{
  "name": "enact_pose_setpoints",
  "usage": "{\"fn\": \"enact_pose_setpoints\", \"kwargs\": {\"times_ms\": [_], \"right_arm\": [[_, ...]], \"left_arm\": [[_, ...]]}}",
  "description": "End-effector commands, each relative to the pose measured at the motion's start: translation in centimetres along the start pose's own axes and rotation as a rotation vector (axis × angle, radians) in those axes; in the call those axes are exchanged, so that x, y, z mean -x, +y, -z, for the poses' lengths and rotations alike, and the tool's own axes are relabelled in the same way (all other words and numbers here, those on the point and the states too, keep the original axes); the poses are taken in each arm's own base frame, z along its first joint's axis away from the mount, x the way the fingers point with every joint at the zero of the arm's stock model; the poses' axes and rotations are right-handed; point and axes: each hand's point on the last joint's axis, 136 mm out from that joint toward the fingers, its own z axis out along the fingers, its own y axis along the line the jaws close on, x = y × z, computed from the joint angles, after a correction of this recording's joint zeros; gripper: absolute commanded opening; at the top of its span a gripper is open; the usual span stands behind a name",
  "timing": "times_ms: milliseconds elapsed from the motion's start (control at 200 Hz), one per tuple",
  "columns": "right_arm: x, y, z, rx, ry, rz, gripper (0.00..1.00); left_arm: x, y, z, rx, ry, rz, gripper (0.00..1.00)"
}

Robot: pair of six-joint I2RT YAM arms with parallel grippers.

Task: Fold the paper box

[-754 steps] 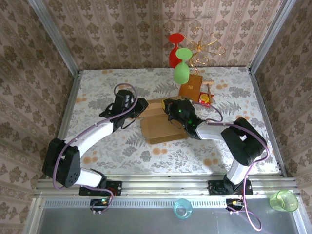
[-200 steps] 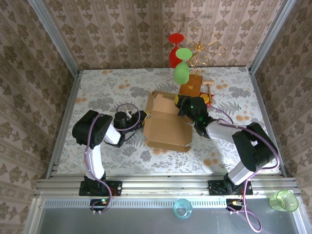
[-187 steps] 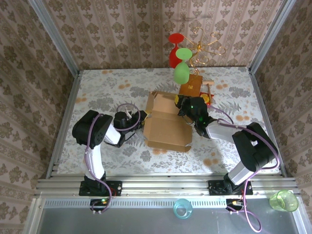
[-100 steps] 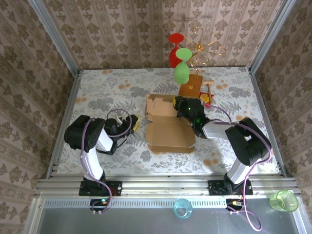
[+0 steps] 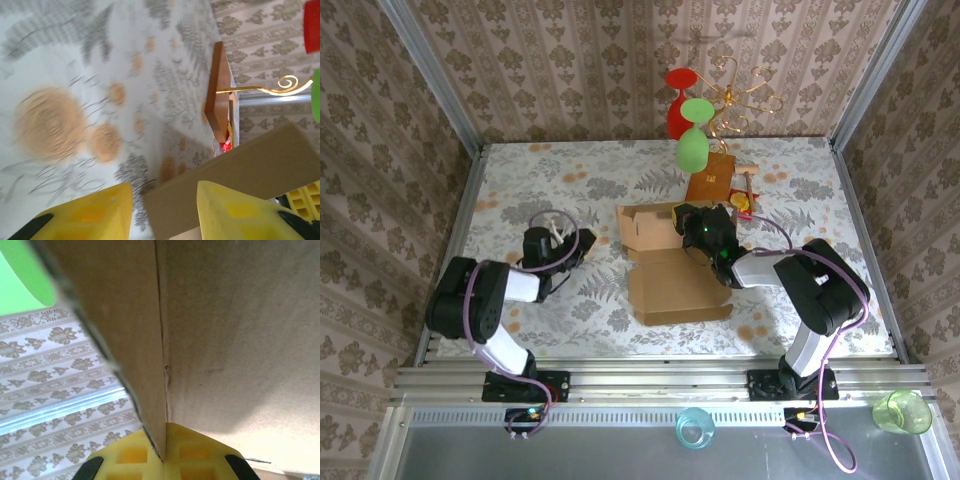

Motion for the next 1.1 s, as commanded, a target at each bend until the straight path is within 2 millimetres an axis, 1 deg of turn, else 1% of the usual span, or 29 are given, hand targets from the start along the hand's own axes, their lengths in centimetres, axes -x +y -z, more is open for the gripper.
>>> {"fn": "enact_pose_setpoints", "kwargs": {"times_ms": [0, 120, 180, 320, 465, 630, 745, 935, 1095], "right_arm": [[-0.4, -0.5, 0.3, -0.002, 0.023, 0.080, 0.00], [-0.8, 0.0, 0.4, 0.031, 0.037, 0.102, 0.00], [-1.1, 0.7, 0.3, 0.060, 0.053, 0.116, 0.00], [-2.3, 2.5, 0.0, 0.141, 0.110, 0.172, 0.00], [-2.9, 2.9, 0.0, 0.194, 0.145, 0.208, 0.00], [-2.9, 1.3, -0.4, 0.182, 0.168, 0.201, 0.00], [-2.8, 0.7, -0.6, 0.188, 0.182, 0.183, 0.00], [-3.0, 0.6, -0.4, 0.179, 0.204, 0.186, 0.00], [-3.0, 0.5, -0.5, 0.168, 0.220, 0.186, 0.00]], "left_arm": [[-0.9, 0.3, 0.3, 0.087, 0.076, -0.175, 0.37], [-0.8, -0.7, -0.1, 0.050, 0.108, -0.255, 0.32], [-1.0, -1.2, -0.2, 0.024, 0.119, -0.295, 0.31], [-1.1, -1.7, -0.5, 0.006, 0.135, -0.353, 0.32], [-0.6, -1.7, -0.1, 0.017, 0.104, -0.371, 0.35], [-0.5, -2.4, 0.4, 0.008, 0.093, -0.413, 0.38], [-0.8, -2.5, 0.3, 0.008, 0.115, -0.465, 0.40], [-1.3, -3.0, 0.0, -0.011, 0.148, -0.594, 0.42], [-1.7, -4.7, -0.1, -0.089, 0.150, -0.736, 0.44]]}}
